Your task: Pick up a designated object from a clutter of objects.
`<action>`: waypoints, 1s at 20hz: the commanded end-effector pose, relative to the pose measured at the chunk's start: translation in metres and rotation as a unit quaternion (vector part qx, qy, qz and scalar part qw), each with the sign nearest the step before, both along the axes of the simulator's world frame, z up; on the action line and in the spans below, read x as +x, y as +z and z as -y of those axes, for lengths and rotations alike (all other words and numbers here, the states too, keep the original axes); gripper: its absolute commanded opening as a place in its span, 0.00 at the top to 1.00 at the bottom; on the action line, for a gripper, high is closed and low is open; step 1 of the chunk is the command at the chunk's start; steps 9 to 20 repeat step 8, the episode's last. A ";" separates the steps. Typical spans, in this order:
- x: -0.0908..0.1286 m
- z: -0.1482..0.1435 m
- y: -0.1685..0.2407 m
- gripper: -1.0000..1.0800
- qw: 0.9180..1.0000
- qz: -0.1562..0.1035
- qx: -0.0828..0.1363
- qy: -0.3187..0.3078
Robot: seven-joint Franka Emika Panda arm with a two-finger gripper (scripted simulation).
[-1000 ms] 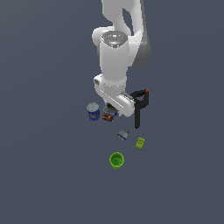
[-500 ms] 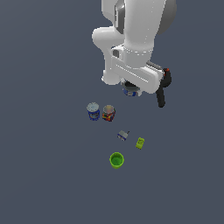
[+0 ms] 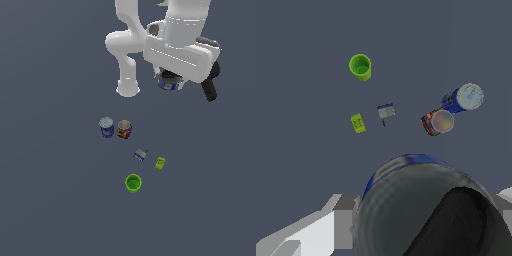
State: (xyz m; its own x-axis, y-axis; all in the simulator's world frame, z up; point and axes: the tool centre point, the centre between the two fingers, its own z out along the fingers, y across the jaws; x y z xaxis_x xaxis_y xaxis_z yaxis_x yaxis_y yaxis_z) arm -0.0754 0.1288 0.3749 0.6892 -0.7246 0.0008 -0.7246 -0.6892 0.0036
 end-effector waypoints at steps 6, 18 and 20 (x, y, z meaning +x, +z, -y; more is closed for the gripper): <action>-0.003 -0.017 0.023 1.00 1.000 0.001 0.001 0.000; -0.003 -0.017 0.024 1.00 1.000 0.001 0.001 0.000; -0.003 -0.017 0.024 1.00 1.000 0.001 0.001 0.000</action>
